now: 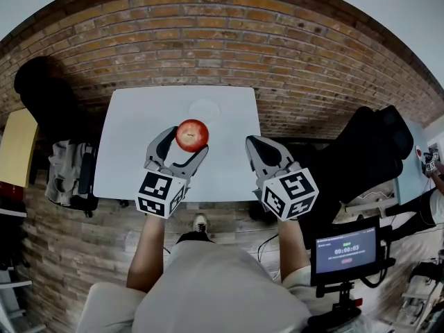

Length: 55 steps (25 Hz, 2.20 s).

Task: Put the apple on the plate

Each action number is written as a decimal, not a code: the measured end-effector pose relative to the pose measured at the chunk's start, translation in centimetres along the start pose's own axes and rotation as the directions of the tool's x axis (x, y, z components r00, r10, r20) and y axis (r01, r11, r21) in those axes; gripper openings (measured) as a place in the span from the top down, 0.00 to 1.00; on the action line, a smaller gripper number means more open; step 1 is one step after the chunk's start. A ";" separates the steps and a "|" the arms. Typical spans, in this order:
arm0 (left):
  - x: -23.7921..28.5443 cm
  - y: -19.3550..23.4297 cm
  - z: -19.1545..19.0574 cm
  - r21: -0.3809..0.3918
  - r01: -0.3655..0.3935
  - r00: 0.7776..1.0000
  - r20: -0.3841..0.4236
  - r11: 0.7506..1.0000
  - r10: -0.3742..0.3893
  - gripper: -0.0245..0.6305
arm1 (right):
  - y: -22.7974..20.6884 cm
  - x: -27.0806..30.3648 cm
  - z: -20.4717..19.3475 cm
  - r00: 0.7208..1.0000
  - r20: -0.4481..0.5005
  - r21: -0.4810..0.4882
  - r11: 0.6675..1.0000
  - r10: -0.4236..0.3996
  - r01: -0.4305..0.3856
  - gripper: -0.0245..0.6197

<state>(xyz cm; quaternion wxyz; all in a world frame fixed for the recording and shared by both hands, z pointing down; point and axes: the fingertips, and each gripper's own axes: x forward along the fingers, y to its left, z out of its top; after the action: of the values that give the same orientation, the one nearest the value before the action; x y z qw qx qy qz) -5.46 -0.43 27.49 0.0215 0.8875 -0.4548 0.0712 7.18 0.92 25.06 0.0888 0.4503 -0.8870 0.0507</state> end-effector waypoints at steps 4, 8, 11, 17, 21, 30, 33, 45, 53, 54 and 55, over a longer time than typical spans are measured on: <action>2.0 1.7 -0.4 -0.009 0.006 1.000 -0.009 1.000 -0.006 0.42 | -1.2 2.2 -0.1 1.000 -0.013 0.007 1.000 -0.007 0.007 0.96; 3.6 3.3 -0.7 -0.017 0.018 1.000 -0.018 1.000 -0.018 0.42 | -2.2 4.4 -0.2 1.000 -0.025 0.019 1.000 -0.014 0.014 0.96; 5.1 5.1 -1.3 -0.025 0.024 0.999 -0.026 0.999 -0.024 0.42 | -2.9 6.8 -0.5 0.999 -0.037 0.031 0.999 -0.018 0.019 0.96; 7.1 7.1 -2.4 -0.044 0.042 0.998 -0.049 0.998 -0.044 0.42 | -3.6 9.6 -1.2 0.998 -0.064 0.047 0.999 -0.019 0.022 0.96; 8.3 7.2 -2.8 -0.043 0.063 0.996 -0.056 0.997 -0.065 0.42 | -4.3 10.3 -1.4 0.997 -0.068 0.050 0.998 -0.036 0.040 0.96; 10.4 9.4 -3.6 -0.053 0.087 0.993 -0.071 0.995 -0.090 0.42 | -5.3 13.4 -1.8 0.995 -0.080 0.064 0.996 -0.054 0.059 0.96; 10.6 9.9 -4.0 -0.056 0.087 0.993 -0.079 0.995 -0.091 0.42 | -5.5 13.9 -1.9 0.995 -0.081 0.071 0.995 -0.057 0.063 0.96; 12.4 10.9 -5.7 -0.076 0.087 0.989 -0.115 0.993 -0.095 0.42 | -6.4 15.2 -3.0 0.992 -0.110 0.097 0.993 -0.061 0.072 0.96; 14.3 11.7 -6.3 -0.076 0.075 0.988 -0.132 0.994 -0.084 0.42 | -7.5 16.9 -3.7 0.993 -0.114 0.124 0.991 -0.040 0.054 0.96; 14.6 11.8 -6.5 -0.076 0.072 0.987 -0.136 0.994 -0.082 0.42 | -7.7 17.1 -3.8 0.993 -0.116 0.127 0.991 -0.035 0.050 0.96; 14.9 11.9 -6.6 -0.078 0.070 0.987 -0.141 0.995 -0.080 0.42 | -7.8 17.4 -4.0 0.992 -0.120 0.129 0.991 -0.030 0.045 0.96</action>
<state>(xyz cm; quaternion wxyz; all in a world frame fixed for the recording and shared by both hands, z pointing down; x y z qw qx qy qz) -7.27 -18.71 35.89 0.0892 0.8952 -0.4206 0.1174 3.84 -16.78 32.63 0.1118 0.4681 -0.8663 0.1338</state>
